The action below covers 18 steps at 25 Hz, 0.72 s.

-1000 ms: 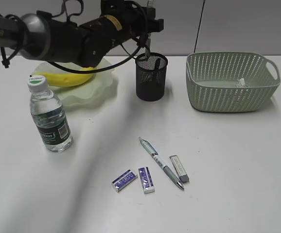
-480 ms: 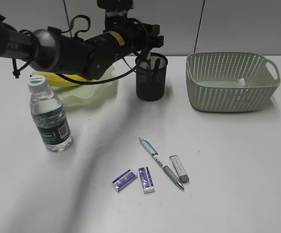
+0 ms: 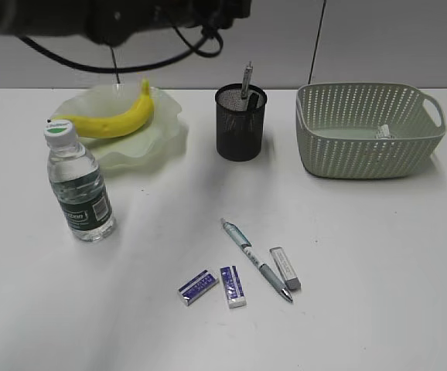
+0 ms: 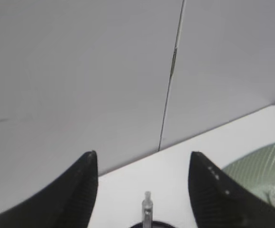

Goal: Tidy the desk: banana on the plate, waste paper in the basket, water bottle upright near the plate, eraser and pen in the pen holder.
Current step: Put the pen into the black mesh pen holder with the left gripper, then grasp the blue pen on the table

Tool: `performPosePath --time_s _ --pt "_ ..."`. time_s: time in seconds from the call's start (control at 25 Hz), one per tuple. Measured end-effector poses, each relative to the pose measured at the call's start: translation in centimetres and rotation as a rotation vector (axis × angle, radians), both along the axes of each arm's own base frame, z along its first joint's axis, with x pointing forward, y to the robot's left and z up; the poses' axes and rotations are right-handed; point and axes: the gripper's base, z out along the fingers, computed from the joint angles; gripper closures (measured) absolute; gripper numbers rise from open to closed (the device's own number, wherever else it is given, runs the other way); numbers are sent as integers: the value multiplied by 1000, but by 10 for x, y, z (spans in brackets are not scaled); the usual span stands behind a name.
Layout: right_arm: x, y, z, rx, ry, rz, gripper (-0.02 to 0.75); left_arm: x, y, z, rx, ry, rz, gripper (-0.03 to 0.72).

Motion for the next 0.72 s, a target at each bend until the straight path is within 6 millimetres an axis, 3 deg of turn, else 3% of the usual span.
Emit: performPosePath --time_s 0.16,0.4,0.52,0.72 --pt "0 0 0 0 0 0 306 -28 23 46 118 135 44 237" --pt "0 0 0 0 0 0 307 -96 73 123 224 287 114 250" --pt "0 0 0 0 0 0 307 -129 97 143 283 385 146 274" --pt "0 0 0 0 0 0 307 -172 127 156 380 548 189 323"
